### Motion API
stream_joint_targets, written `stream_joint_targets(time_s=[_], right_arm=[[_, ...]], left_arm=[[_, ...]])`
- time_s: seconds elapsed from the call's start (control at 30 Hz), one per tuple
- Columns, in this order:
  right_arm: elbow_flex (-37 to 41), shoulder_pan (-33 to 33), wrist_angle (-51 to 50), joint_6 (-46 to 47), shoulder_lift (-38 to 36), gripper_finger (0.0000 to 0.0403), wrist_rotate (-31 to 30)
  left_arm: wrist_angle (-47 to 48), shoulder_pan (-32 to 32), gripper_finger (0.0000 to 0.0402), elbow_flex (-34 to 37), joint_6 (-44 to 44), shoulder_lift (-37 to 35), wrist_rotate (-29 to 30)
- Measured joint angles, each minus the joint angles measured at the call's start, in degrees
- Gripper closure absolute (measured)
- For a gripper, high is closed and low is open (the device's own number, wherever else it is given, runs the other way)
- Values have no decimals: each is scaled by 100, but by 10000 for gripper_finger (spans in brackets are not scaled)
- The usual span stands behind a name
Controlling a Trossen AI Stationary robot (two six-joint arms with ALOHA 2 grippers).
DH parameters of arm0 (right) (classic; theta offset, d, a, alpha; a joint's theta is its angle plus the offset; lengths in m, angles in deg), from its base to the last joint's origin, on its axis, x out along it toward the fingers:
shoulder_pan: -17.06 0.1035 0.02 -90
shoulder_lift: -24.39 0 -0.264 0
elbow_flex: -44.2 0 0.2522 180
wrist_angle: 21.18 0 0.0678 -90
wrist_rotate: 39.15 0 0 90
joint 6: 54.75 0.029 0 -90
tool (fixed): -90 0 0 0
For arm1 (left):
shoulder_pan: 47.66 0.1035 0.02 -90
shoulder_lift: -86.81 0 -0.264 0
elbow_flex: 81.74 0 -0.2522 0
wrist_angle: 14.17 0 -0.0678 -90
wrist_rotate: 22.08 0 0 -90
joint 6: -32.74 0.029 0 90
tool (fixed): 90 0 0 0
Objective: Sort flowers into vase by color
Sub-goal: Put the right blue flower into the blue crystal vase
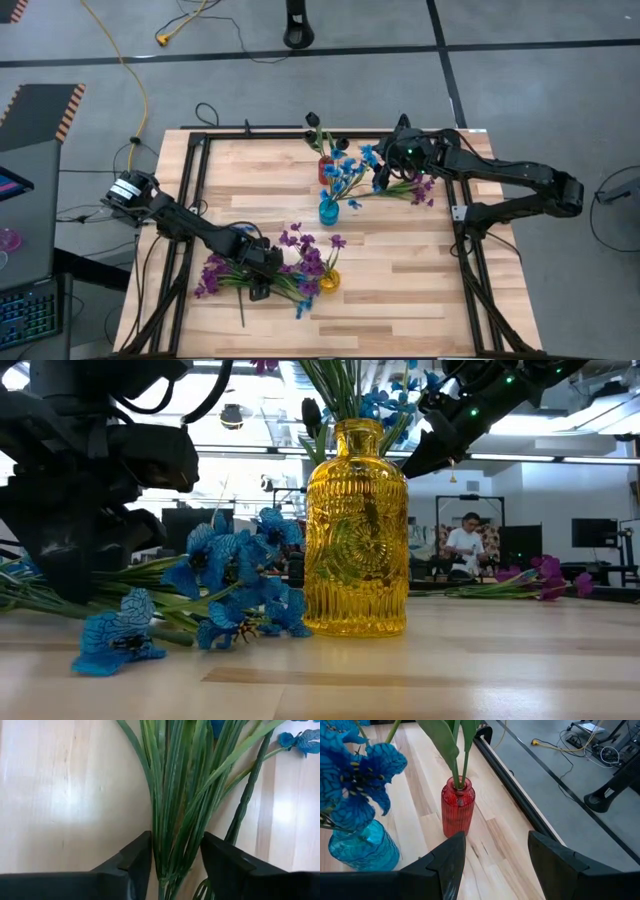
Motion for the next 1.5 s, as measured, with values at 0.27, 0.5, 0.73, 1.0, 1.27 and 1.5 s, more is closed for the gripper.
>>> stream_joint_targets(time_s=[0.27, 0.5, 0.73, 1.0, 1.27, 1.5], right_arm=[[0, 0, 0, 2, 0, 160, 0], [0, 0, 2, 1, -1, 160, 0], [0, 0, 2, 0, 1, 160, 2], [0, 0, 4, 0, 0, 160, 2], [0, 0, 13, -2, -1, 160, 2], [0, 0, 24, -30, 0, 160, 2]], left_arm=[[-1, -2, 340, 0, -113, 6, 5], [4, 23, 392, 2, -207, -67, 24], [287, 117, 389, 2, -336, -487, 376], [1358, 168, 387, 4, -686, -1179, 1122], [1946, 168, 387, 4, -1246, -2068, 2063], [2163, 193, 386, 4, -1530, -2756, 2797]])
